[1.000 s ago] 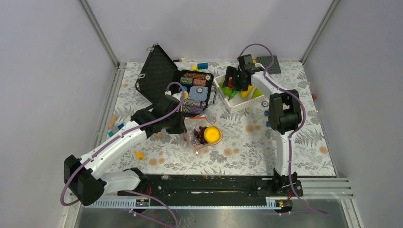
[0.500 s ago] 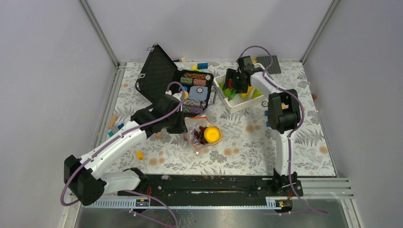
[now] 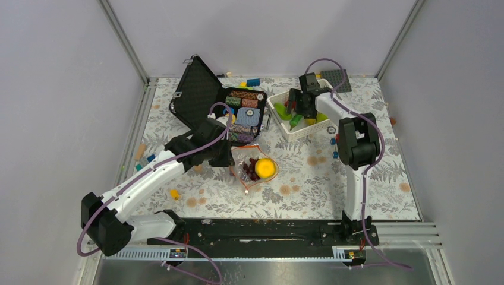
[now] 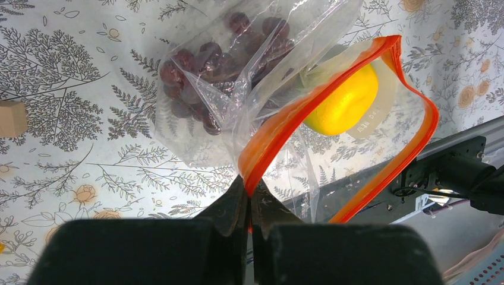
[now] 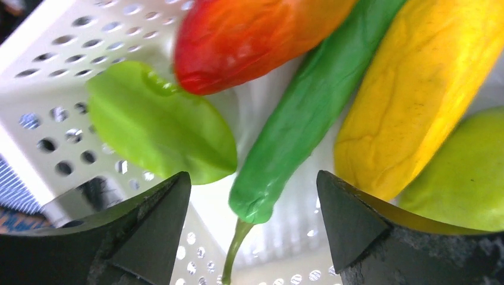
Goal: Place the food in the zip-top bag and seal the zipper
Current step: Adjust the fake vegetable in the bin, then pick up the fake fruit from the bin.
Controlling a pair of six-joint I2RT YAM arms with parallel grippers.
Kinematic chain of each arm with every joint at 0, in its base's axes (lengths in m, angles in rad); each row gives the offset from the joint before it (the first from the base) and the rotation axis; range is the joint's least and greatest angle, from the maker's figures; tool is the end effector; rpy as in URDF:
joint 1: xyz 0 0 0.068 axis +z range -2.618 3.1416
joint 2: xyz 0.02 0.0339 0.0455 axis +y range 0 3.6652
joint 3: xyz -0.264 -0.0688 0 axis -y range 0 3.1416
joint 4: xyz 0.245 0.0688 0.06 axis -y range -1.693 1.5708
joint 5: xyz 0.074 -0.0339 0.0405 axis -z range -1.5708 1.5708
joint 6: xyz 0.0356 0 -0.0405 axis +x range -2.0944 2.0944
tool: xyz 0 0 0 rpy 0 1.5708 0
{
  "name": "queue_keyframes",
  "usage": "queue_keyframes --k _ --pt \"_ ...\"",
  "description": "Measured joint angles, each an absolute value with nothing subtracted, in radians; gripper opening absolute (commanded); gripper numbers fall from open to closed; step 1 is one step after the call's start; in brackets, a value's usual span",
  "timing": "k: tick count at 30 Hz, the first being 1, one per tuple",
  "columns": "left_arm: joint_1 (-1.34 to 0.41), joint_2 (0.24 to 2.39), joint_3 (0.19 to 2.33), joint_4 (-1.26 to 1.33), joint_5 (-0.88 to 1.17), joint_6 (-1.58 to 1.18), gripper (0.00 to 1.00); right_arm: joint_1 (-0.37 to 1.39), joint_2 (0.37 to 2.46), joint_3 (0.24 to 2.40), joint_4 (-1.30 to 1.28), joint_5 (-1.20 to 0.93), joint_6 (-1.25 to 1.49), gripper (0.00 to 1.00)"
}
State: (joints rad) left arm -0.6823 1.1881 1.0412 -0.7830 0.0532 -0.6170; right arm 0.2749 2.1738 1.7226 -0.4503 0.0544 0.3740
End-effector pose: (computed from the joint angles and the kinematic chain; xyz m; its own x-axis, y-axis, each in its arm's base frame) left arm 0.1836 -0.1516 0.2941 -0.8860 -0.0246 -0.4630 0.1738 0.9082 -0.3807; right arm 0.4667 0.1296 0.1922 -0.7898 0.1563 -0.5931 0.0537 0.9809 0.1870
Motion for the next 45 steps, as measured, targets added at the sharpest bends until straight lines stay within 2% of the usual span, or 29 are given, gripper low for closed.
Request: queue_keyframes --k 5,9,15,34,40,43,45 --pt "-0.682 1.188 1.041 -0.783 0.053 -0.617 0.0 0.275 2.1 1.613 -0.299 -0.073 0.313 0.85" --pt "-0.682 1.188 1.041 -0.783 0.052 -0.617 0.0 0.276 2.092 1.62 -0.244 -0.133 0.217 0.84" --pt "-0.682 1.188 1.041 -0.783 0.052 -0.617 0.0 0.276 2.122 1.713 -0.262 -0.205 0.126 0.82" --pt "-0.681 1.193 1.045 -0.776 0.052 -0.619 0.0 0.292 2.368 1.99 -0.514 -0.226 0.182 0.79" --pt "-0.681 1.184 1.049 -0.777 0.049 -0.623 0.0 0.296 2.423 2.088 -0.59 -0.228 0.182 0.59" --pt "-0.681 1.184 1.049 -0.777 0.049 -0.625 0.0 0.297 2.424 2.091 -0.6 -0.23 0.18 0.41" --pt "-0.681 1.184 1.049 -0.777 0.049 -0.626 0.0 0.297 2.424 2.091 -0.6 -0.23 0.179 0.33"
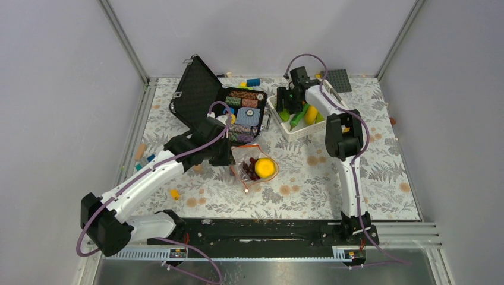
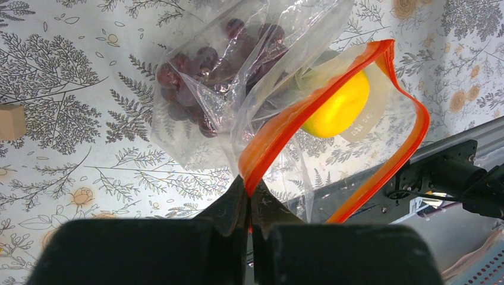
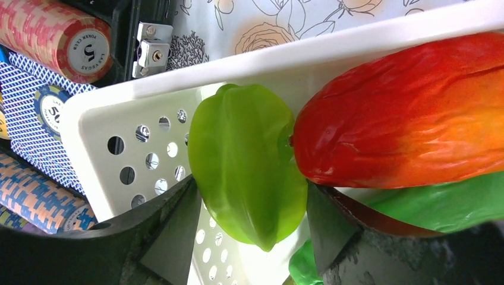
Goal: Place the food in the zip-top bag and seal the zipper
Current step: Pick up the fake fruit from the bin.
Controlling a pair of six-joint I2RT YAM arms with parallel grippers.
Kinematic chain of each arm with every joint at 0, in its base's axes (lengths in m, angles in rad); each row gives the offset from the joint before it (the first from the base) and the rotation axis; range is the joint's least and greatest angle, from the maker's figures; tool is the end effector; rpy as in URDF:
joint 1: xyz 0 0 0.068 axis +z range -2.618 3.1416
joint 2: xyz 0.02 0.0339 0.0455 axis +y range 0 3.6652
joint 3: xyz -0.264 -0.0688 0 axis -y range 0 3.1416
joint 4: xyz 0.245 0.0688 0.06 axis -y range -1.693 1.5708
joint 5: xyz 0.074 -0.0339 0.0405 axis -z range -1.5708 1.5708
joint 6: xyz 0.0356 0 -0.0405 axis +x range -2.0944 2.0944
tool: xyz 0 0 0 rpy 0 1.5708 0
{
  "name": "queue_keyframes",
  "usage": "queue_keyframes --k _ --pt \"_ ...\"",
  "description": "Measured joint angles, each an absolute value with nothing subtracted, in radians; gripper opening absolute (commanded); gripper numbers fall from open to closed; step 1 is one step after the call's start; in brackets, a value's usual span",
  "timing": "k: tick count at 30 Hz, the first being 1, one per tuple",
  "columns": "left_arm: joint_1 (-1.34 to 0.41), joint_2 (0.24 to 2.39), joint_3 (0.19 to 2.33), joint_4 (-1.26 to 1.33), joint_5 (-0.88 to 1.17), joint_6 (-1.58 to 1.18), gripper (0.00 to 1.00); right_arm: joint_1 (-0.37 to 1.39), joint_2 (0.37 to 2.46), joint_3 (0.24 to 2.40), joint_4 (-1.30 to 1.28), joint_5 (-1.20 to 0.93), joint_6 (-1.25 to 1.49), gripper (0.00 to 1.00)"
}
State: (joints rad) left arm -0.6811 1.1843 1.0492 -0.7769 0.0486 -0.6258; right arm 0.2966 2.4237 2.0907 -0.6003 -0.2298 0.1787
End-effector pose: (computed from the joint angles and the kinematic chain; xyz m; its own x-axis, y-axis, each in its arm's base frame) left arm 0.1841 -0.1515 0.2978 -0.8798 -0.0400 -0.4737 0.1686 0.9054 -0.3897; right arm 0.5090 0.1640 0.1765 -0.8299 -0.0726 -0.5532 -0.2710 0.9191 0.2859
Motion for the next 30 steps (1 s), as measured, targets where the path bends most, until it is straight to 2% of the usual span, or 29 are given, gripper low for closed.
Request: queue_keyframes --k 4,10,15,30 --pt "-0.68 1.179 1.049 -0.777 0.048 -0.63 0.0 0.297 2.404 2.04 -0.553 -0.231 0.176 0.23" --pt "-0.68 1.153 1.049 -0.776 0.047 -0.634 0.0 0.297 2.285 1.847 -0.476 -0.215 0.153 0.18" --pt "-0.68 1.145 1.048 -0.773 0.048 -0.636 0.0 0.299 2.134 1.667 -0.408 -0.171 0.142 0.16" --pt "-0.68 1.145 1.041 -0.723 0.062 -0.637 0.0 0.289 1.818 1.422 -0.245 -0.046 0.175 0.15"
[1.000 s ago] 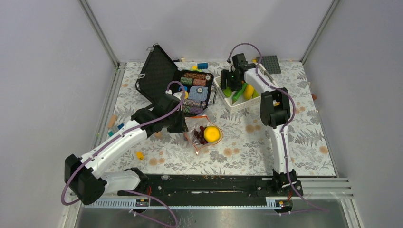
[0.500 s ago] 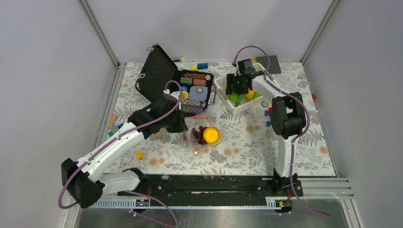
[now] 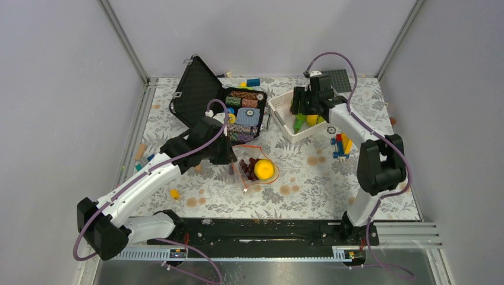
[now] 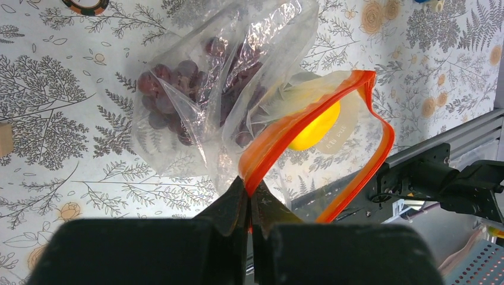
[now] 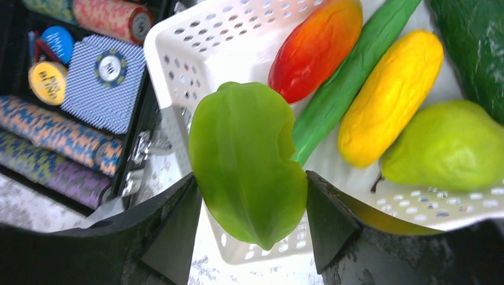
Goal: Place the food in the zip-top bag and seal the zipper
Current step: Pick up the fake fruit from the bin, then place the fake fruit in the zipper food storage bag.
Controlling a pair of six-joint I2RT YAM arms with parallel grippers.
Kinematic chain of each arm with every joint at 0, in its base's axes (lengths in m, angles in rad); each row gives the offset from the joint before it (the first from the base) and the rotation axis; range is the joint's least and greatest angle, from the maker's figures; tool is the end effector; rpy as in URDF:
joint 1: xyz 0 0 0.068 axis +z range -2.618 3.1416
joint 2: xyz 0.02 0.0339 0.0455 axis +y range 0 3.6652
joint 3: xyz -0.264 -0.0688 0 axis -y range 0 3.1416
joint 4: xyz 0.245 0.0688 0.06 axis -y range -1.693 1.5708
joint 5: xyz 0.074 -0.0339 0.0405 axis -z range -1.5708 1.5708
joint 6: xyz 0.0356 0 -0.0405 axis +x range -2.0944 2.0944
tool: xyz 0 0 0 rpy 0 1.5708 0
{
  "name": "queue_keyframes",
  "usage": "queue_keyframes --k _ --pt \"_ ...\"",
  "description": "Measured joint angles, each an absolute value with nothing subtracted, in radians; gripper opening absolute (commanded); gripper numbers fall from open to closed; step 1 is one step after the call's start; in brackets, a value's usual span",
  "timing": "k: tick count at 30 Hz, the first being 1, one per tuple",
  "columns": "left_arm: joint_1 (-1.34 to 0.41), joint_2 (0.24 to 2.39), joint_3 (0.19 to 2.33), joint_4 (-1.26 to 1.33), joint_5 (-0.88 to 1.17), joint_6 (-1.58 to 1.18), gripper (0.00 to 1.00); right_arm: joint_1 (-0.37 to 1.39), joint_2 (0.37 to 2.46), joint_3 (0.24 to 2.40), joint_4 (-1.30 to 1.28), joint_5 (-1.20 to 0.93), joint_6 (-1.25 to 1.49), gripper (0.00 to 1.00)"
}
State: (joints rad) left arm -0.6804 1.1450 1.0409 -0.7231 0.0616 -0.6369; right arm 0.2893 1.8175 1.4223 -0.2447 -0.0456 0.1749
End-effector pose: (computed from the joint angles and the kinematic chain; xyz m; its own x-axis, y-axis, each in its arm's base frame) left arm 0.1813 -0.1495 0.3075 -0.8527 -0.0735 -0.5173 0.1906 0.8780 -0.4390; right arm 0.4036 0.1218 0.2651 -0.6193 -0.0030 -0.7852 -0.2156 0.9622 0.1664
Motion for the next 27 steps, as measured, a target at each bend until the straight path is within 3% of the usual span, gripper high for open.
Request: queue_keyframes --k 4,10,14,21,25,27 --pt "-0.68 1.145 1.038 -0.72 0.072 -0.636 0.0 0.289 1.678 1.31 -0.217 -0.102 0.215 0.15" --pt "-0.68 1.146 1.037 -0.715 0.078 -0.632 0.0 0.303 1.324 1.039 -0.087 -0.376 0.351 0.15" --pt "-0.68 1.156 1.037 -0.717 0.084 -0.628 0.0 0.437 1.165 0.933 -0.025 -0.475 0.396 0.15" --pt "-0.68 1.166 1.037 -0.717 0.104 -0.628 0.0 0.683 1.135 0.849 0.01 -0.537 0.435 0.19" --pt "-0.68 1.166 1.037 -0.717 0.115 -0.628 0.0 0.742 1.174 0.846 -0.007 -0.506 0.439 0.26" --pt "-0.68 1.166 1.037 -0.717 0.121 -0.628 0.0 0.764 1.197 0.846 -0.032 -0.466 0.438 0.35"
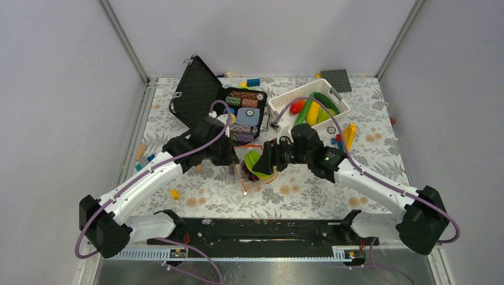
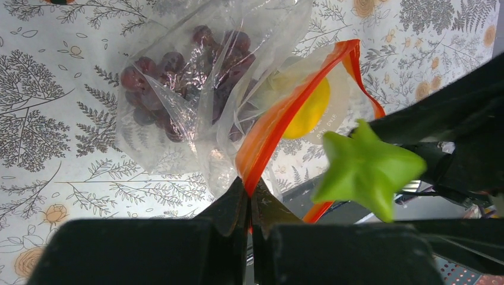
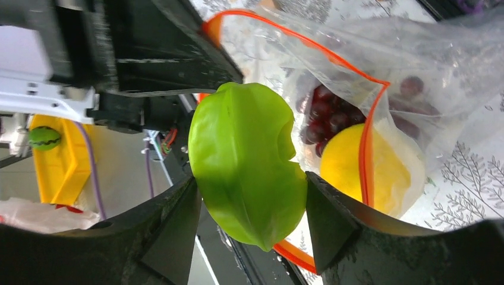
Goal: Place the food in the zip-top bag and seal the zipper
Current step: Place the fake fruit in the zipper food storage bag.
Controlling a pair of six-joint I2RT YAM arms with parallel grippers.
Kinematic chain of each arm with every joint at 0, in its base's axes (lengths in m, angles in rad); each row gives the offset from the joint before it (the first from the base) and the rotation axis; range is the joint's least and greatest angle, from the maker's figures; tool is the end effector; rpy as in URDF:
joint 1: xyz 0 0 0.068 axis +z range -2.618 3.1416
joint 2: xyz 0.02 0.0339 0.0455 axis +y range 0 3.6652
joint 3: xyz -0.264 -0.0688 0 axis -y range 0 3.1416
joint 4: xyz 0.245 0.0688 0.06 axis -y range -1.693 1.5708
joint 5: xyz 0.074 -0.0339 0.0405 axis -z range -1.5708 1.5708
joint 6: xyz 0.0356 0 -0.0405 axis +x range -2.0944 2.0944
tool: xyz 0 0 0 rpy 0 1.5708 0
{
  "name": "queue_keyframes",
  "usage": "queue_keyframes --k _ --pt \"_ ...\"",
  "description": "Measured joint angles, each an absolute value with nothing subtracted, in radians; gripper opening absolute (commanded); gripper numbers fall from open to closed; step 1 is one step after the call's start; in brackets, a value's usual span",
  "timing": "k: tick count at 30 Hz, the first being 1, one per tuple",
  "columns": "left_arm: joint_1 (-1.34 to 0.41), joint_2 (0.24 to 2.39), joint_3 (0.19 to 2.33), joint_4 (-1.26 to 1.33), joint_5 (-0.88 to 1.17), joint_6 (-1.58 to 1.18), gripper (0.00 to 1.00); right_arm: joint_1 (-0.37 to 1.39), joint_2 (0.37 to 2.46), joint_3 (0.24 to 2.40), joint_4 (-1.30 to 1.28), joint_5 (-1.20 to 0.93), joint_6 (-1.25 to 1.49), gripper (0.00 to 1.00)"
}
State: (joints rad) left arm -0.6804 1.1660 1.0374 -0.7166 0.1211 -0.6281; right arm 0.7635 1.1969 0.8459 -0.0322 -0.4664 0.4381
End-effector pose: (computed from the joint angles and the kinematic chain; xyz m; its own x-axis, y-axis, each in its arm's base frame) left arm 0.1833 -0.1539 0.3025 -0.8741 -0.0430 -0.4838 0.2140 0.8601 -0.4631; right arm 0.1857 0.1999 0.2918 -0.6344 -0.0827 -0.7686 -0.7175 0.4329 0.5457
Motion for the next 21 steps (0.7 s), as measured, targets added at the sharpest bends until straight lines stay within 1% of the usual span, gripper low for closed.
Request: queue_keyframes --k 1,4,9,11,21 --pt "-0.68 1.165 1.037 -0.717 0.124 -0.628 0.0 0.773 1.207 0.846 -0.042 -0.443 0.439 0.39" --pt "-0.68 1.159 1.037 -0.716 0.133 -0.628 0.0 0.802 1.24 0.856 -0.081 -0.371 0.439 0.56" --pt "-0.68 1.14 1.037 -0.715 0.151 -0.628 0.0 0.846 1.291 0.896 -0.126 -0.266 0.447 0.98" --pt "-0.68 1.131 1.037 -0.712 0.159 -0.628 0.0 0.859 1.304 0.913 -0.129 -0.243 0.452 1.0" --pt "-0.68 1.119 1.037 -0.707 0.173 -0.628 0.0 0.866 1.299 0.956 -0.124 -0.209 0.439 1.0"
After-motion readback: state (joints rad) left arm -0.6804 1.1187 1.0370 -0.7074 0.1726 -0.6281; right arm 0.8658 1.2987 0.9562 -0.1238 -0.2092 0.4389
